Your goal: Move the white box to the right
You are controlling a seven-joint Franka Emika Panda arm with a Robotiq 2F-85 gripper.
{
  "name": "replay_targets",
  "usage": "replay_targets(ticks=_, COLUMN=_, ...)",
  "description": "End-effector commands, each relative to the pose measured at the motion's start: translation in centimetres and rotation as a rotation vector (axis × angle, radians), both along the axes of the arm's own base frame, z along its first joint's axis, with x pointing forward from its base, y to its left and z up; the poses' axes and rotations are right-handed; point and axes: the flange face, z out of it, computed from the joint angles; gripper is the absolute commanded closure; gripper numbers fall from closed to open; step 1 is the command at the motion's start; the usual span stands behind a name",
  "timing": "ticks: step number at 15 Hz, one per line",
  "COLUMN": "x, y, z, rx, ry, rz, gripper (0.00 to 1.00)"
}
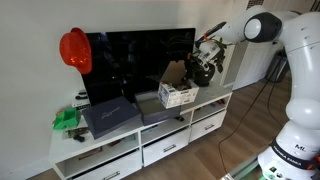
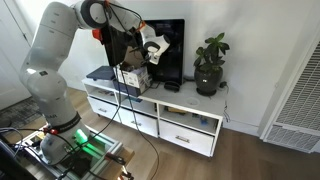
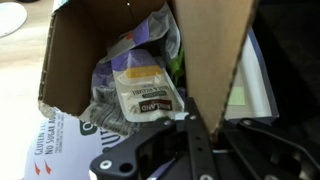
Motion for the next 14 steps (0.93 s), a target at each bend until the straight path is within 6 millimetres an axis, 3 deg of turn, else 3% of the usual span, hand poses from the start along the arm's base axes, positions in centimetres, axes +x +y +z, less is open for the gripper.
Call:
replay_targets(ticks=1, x=-4.0, y=-3.0, z=3.1, rx=-0.002, ry=-0.024, rz=-0.053, gripper=0.99)
replay_targets(ticks=6, x=-6.5, y=-9.9, z=1.6, rx=-0.056, ry=-0.085, rz=-0.151, gripper=0.99)
replay_targets(ticks=7, x=-5.3, y=-8.9, z=-0.3, rx=-0.094, ry=-0.043, rz=-0.106, gripper=0.96)
replay_targets(ticks=8, x=-5.9, y=-10.0, z=-0.7, rx=-0.104, ry=-0.049, rz=-0.118, gripper=0.96)
replay_targets(ticks=10, x=-6.4, y=-11.1, z=-1.0, rx=-0.113, ry=-0.057, rz=-0.128, gripper=0.96)
replay_targets(ticks=14, x=-6.2, y=-10.5, z=-1.0, rx=-0.108, ry=-0.058, rz=-0.121, gripper=0.96)
